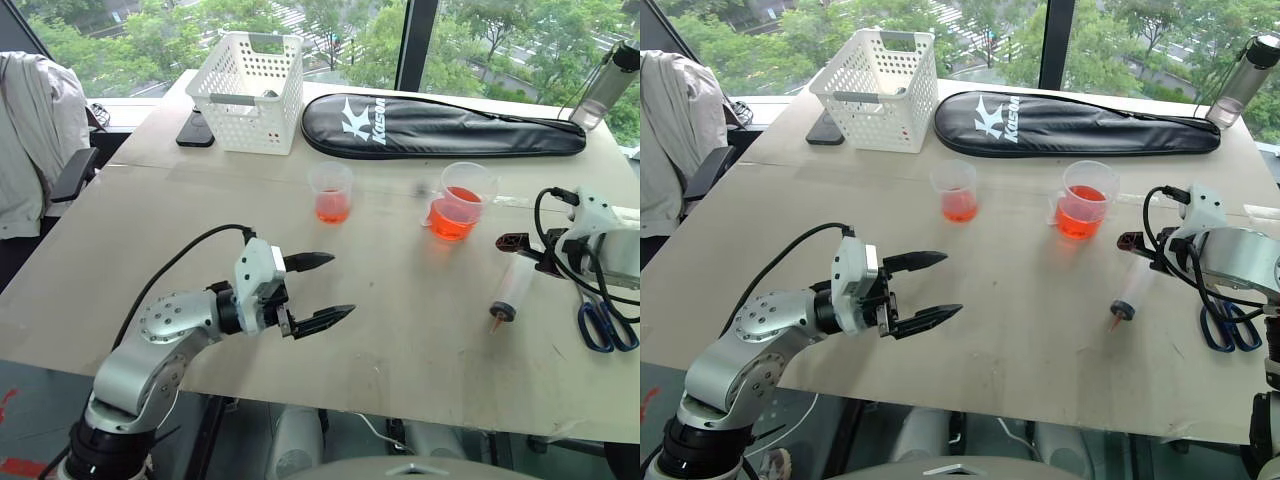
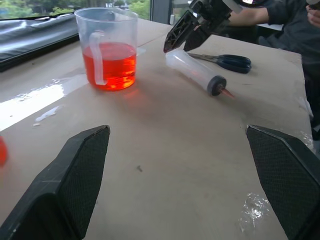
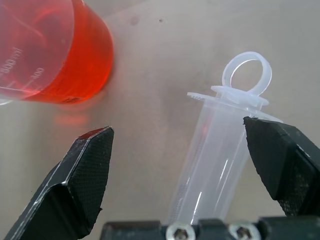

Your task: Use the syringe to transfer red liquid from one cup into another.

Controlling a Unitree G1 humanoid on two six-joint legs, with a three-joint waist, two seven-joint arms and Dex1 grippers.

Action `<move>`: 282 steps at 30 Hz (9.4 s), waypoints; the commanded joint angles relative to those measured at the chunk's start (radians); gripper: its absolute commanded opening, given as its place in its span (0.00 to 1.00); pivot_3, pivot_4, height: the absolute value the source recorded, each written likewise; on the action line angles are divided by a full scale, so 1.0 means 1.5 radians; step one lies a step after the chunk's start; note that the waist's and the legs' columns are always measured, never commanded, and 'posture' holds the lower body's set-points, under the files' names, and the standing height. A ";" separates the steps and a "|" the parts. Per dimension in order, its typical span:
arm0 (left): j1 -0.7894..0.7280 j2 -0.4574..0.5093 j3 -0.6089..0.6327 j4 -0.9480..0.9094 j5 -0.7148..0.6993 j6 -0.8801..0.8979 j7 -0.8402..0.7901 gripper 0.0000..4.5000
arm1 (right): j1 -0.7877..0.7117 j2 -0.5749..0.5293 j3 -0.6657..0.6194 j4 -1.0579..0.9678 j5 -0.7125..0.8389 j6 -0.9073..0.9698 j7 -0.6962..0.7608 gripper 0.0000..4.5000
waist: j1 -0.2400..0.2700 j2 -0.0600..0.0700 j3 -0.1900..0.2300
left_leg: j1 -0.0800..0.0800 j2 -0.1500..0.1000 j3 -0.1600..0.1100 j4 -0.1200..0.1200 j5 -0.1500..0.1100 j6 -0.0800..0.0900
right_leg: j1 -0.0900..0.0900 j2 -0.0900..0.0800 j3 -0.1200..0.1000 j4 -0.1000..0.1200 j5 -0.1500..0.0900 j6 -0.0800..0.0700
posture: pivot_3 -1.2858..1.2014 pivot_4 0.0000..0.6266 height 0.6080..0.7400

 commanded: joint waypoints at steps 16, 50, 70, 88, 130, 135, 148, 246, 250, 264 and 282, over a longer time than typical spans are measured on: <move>0.037 0.016 0.039 -0.071 -0.027 0.013 0.037 1.00 | 0.056 0.050 0.017 0.037 0.011 0.054 -0.080 0.50 | -0.003 0.000 -0.001 | 0.001 0.000 0.000 0.000 0.000 0.000 | 0.000 0.000 0.000 0.001 -0.001 -0.002 | 0.52 0.24 0.88; -0.231 -0.044 0.013 0.095 -0.043 0.051 0.056 1.00 | -0.184 0.244 0.179 -0.052 -1.027 -0.692 0.682 0.34 | -0.001 0.004 -0.001 | -0.010 -0.008 -0.013 -0.001 0.000 0.000 | -0.012 0.002 0.003 0.000 0.001 0.002 | 0.52 0.24 0.88; -0.493 -0.071 0.032 0.165 -0.072 0.226 0.246 1.00 | -0.069 0.440 0.089 -0.017 -1.196 -0.824 0.655 0.34 | -0.003 0.004 -0.001 | -0.009 -0.008 -0.014 0.007 0.000 0.000 | -0.010 0.002 0.002 0.010 0.001 0.003 | 0.52 0.24 0.88; -0.824 -0.183 -0.112 0.593 0.117 0.094 0.092 1.00 | -0.040 0.479 0.089 0.028 -1.288 -0.821 0.659 0.34 | -0.002 0.005 -0.001 | -0.009 -0.009 -0.014 0.006 0.000 0.000 | -0.010 0.002 0.001 0.010 0.001 0.003 | 0.52 0.24 0.88; -1.079 -0.431 -0.062 1.159 0.335 -0.221 0.109 0.00 | -0.036 0.547 0.100 -0.021 -1.341 -0.793 0.641 0.33 | -0.003 0.005 0.000 | -0.011 -0.010 -0.015 0.005 0.000 0.000 | -0.011 0.002 0.001 0.009 0.001 0.003 | 0.52 0.24 0.88; -1.091 -0.431 -0.053 1.163 0.330 -0.236 0.106 0.00 | -0.029 0.557 0.100 -0.031 -1.336 -0.779 0.639 0.33 | -0.003 0.005 0.000 | -0.011 -0.010 -0.015 0.005 0.000 0.000 | -0.011 0.002 0.001 0.009 0.001 0.003 | 0.52 0.24 0.88; -1.107 -0.429 -0.042 1.178 0.334 -0.250 0.106 0.00 | -0.008 0.571 0.103 -0.053 -1.333 -0.744 0.644 0.33 | -0.003 0.005 0.000 | -0.011 -0.010 -0.015 0.006 0.000 0.000 | -0.011 0.002 0.001 0.009 0.001 0.003 | 0.52 0.24 0.88; -0.698 -0.155 0.166 0.619 0.168 0.130 0.245 1.00 | -0.216 0.586 0.043 -0.054 -1.115 -0.768 0.752 0.33 | -0.010 0.005 0.000 | -0.009 -0.010 -0.016 0.006 0.002 -0.002 | -0.011 0.002 0.001 0.012 0.001 0.003 | 0.52 0.24 0.88; -0.664 -0.121 0.170 0.587 0.169 0.132 0.268 1.00 | -0.274 0.641 0.078 0.017 -1.107 -0.789 0.787 0.33 | -0.020 0.005 0.000 | -0.009 -0.009 -0.017 0.006 0.002 -0.002 | -0.011 0.002 0.000 0.012 0.001 0.003 | 0.52 0.24 0.88; -0.614 -0.057 0.149 0.483 0.167 0.151 0.286 1.00 | -0.296 0.728 0.173 0.332 -1.138 -0.989 0.872 0.33 | -0.006 0.004 0.000 | -0.010 -0.010 -0.018 0.006 0.002 -0.003 | -0.011 0.001 -0.001 0.012 0.001 0.003 | 0.52 0.24 0.88; -0.685 -0.028 0.077 0.423 0.144 0.189 0.204 1.00 | -0.350 0.765 0.211 0.506 -1.161 -1.095 0.891 0.33 | -0.005 0.004 0.000 | -0.010 -0.010 -0.017 0.006 0.002 -0.003 | -0.011 0.001 -0.001 0.011 0.001 0.003 | 0.52 0.24 0.88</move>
